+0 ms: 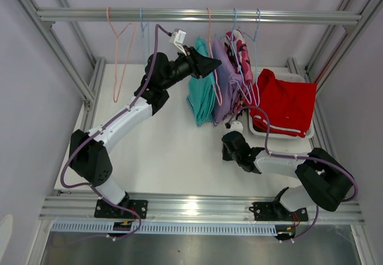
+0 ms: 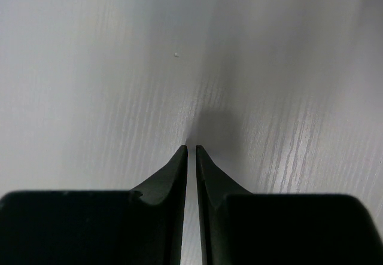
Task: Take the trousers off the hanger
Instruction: Pick up the hanger from the clothesline.
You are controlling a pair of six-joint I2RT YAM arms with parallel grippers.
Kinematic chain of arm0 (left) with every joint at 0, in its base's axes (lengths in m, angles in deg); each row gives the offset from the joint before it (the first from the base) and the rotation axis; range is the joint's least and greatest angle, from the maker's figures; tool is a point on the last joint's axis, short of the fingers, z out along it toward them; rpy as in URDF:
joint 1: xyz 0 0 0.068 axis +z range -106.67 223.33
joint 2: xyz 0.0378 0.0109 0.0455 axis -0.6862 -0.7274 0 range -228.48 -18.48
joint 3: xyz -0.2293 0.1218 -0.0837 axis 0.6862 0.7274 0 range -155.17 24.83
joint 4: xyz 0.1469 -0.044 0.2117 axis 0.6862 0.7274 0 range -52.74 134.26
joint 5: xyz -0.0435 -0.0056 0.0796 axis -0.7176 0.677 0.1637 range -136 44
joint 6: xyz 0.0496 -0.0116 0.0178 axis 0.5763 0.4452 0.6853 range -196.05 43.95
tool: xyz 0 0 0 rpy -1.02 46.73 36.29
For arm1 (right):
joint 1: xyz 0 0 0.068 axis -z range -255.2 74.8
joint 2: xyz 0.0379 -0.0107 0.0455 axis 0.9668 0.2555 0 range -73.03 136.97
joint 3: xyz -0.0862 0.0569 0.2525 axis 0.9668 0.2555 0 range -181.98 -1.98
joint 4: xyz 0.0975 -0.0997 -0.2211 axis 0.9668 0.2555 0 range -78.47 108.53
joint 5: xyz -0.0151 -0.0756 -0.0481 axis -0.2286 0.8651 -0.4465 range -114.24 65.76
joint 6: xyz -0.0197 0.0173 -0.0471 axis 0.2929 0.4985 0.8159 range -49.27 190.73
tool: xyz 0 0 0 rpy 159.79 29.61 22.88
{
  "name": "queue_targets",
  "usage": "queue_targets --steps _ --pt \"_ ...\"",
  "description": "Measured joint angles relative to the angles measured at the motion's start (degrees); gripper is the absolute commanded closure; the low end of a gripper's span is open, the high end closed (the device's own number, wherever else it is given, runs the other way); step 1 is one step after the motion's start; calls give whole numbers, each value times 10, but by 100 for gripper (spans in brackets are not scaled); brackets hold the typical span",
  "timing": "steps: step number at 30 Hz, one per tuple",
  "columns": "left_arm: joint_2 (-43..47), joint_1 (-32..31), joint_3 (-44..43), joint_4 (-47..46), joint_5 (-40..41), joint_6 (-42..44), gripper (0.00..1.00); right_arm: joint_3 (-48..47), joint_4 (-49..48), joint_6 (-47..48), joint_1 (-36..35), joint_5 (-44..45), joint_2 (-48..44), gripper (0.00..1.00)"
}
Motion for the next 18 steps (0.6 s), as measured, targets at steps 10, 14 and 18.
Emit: queue_targets --steps 10,14,18 --pt "-5 0 8 -37 -17 -37 59 0 0 1 3 -2 0 86" --pt "-9 0 9 -40 -19 -41 59 0 -1 1 4 -3 0 86" --pt "-13 0 9 -40 -24 -41 58 0 -9 2 4 -3 5 86"
